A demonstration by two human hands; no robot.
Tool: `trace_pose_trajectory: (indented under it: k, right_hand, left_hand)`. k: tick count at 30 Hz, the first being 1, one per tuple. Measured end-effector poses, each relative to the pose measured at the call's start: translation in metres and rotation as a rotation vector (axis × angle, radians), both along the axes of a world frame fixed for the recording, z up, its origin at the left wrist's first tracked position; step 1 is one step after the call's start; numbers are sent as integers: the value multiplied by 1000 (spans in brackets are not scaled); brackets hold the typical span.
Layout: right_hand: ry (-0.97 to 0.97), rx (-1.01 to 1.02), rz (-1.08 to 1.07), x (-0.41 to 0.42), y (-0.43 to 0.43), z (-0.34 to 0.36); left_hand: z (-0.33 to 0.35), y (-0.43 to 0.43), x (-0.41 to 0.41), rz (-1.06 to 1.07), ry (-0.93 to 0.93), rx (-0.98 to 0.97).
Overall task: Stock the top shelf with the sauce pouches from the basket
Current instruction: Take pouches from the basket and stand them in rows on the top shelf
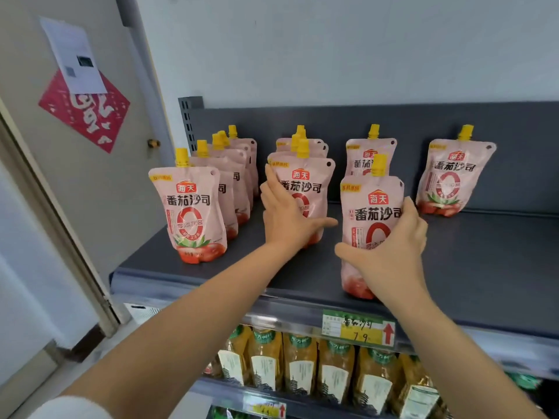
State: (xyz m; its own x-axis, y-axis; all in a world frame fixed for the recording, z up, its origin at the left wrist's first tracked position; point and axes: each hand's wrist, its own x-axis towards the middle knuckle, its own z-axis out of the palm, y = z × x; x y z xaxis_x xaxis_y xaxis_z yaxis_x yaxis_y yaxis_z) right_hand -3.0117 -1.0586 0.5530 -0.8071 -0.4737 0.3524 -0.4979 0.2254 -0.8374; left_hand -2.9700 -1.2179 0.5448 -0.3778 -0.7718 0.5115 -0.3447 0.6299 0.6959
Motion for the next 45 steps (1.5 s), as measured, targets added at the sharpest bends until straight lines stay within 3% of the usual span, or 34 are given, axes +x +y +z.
trace_pose_trajectory:
  k: [7, 15, 19, 27, 29, 32, 35, 38, 40, 45]
  right_hand:
    - [49, -65, -51, 16, -24, -6]
    - [101, -88, -74, 44, -59, -7]
    - [107, -117, -78, 55, -73, -8]
    - [114, -159, -108, 70, -101, -9]
    - [117, -148, -118, 74, -106, -8]
    - [126, -116, -135, 78, -99, -8]
    - [188, -63, -174, 85, -65, -10]
    - [294, -43, -285, 99, -10, -12]
    - [353, -41, -375, 108, 31, -19]
    - [291, 78, -591, 120, 133, -54]
  left_hand:
    - [-4, -14, 20, -180, -76, 57]
    - [-3, -35, 43, -376, 36, 118]
    - [-2, -40, 62, -539, 37, 359]
    - [6, -29, 91, -626, 432, 856]
    - [8, -26, 95, -635, 442, 874]
    - [4, -22, 98, -575, 412, 789]
    - [-1, -5, 112, -510, 290, 334]
    - [-8, 20, 125, -628, 321, -184]
    - [-15, 41, 126, -687, 305, -390]
    - [-44, 115, 107, -974, 93, -487]
